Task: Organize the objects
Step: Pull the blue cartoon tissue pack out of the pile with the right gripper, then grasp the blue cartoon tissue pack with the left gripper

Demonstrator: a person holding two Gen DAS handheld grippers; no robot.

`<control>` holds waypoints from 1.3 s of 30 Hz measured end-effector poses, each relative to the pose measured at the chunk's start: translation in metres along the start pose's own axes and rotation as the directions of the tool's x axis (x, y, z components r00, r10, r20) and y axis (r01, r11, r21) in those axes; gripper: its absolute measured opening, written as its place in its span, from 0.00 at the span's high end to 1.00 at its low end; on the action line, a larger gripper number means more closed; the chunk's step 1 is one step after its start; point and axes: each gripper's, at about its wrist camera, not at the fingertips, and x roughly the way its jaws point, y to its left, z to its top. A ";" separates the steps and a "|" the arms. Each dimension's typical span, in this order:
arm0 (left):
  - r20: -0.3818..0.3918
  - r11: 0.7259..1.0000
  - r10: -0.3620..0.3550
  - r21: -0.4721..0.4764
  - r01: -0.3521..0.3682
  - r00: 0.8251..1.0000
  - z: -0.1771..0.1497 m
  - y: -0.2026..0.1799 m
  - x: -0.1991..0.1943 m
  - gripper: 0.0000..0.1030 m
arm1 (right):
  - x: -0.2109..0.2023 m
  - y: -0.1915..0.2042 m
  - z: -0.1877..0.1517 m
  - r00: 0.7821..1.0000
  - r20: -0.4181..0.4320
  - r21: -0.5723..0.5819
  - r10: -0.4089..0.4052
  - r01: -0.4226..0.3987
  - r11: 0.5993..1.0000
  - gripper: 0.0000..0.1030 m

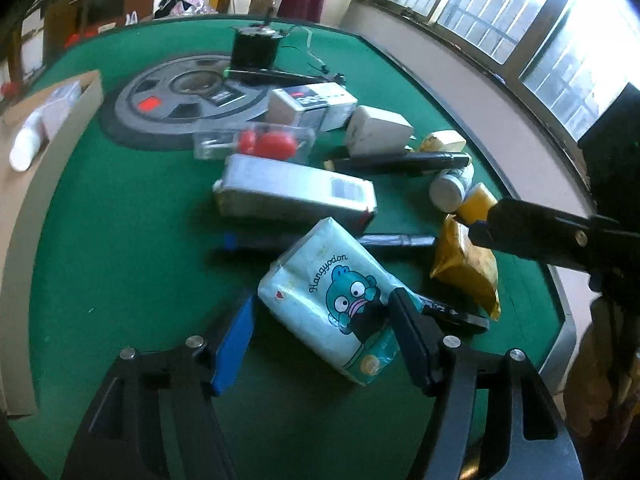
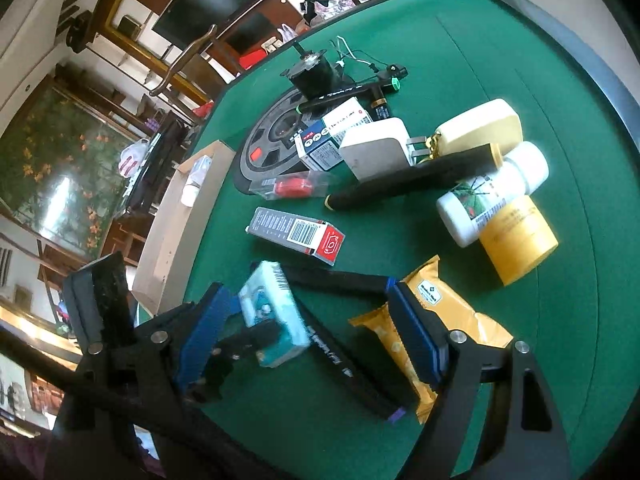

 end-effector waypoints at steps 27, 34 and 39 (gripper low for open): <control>0.084 0.991 -0.121 -0.040 0.125 0.989 0.008 0.001 -0.004 0.46 | -0.006 -0.014 -0.003 0.991 0.057 0.104 0.124 -0.130 0.986 0.21; 0.087 1.000 -0.016 0.011 0.015 0.996 0.005 0.007 -0.007 0.46 | 0.031 -0.016 0.013 0.974 0.037 0.212 0.222 -0.225 0.951 0.21; 0.054 0.998 -0.048 -0.048 0.051 0.997 0.002 0.021 -0.003 0.45 | 0.059 -0.005 0.011 0.908 -0.057 0.265 0.414 -0.386 0.883 0.20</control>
